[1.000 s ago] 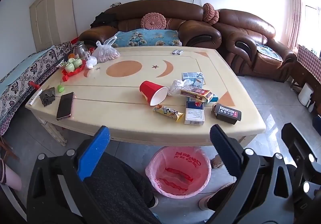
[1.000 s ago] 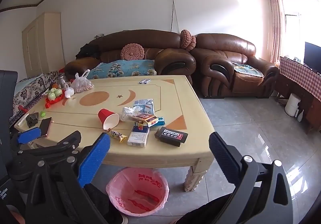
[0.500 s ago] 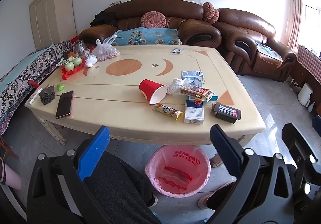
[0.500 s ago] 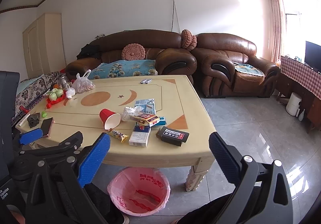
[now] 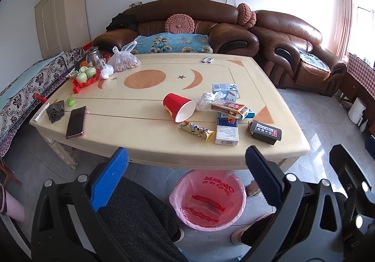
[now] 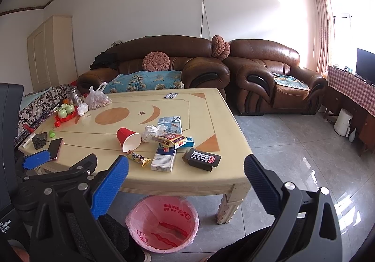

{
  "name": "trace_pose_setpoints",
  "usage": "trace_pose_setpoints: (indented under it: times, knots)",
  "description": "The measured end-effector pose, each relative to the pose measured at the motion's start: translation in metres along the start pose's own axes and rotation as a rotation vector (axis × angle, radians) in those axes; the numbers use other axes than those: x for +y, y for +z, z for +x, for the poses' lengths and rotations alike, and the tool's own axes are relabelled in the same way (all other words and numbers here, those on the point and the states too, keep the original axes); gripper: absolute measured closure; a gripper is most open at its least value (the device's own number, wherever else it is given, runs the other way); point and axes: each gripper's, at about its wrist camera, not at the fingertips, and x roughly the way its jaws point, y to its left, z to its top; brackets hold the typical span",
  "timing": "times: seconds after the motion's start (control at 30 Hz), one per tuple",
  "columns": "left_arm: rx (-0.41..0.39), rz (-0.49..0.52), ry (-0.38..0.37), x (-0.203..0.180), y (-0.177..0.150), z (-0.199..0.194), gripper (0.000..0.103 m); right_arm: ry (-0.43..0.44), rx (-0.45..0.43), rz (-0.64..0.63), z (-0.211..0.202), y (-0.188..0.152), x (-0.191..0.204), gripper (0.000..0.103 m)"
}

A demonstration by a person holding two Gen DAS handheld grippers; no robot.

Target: Collect trash

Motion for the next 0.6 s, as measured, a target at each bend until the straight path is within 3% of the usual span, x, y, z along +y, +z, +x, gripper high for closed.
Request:
trace_pose_setpoints:
  times: [0.6]
  knots:
    - [0.003,-0.002,-0.004,0.0000,-0.0031,0.0006,0.005,0.005,-0.002,0.003,-0.0017,0.0003,-0.0005,0.006]
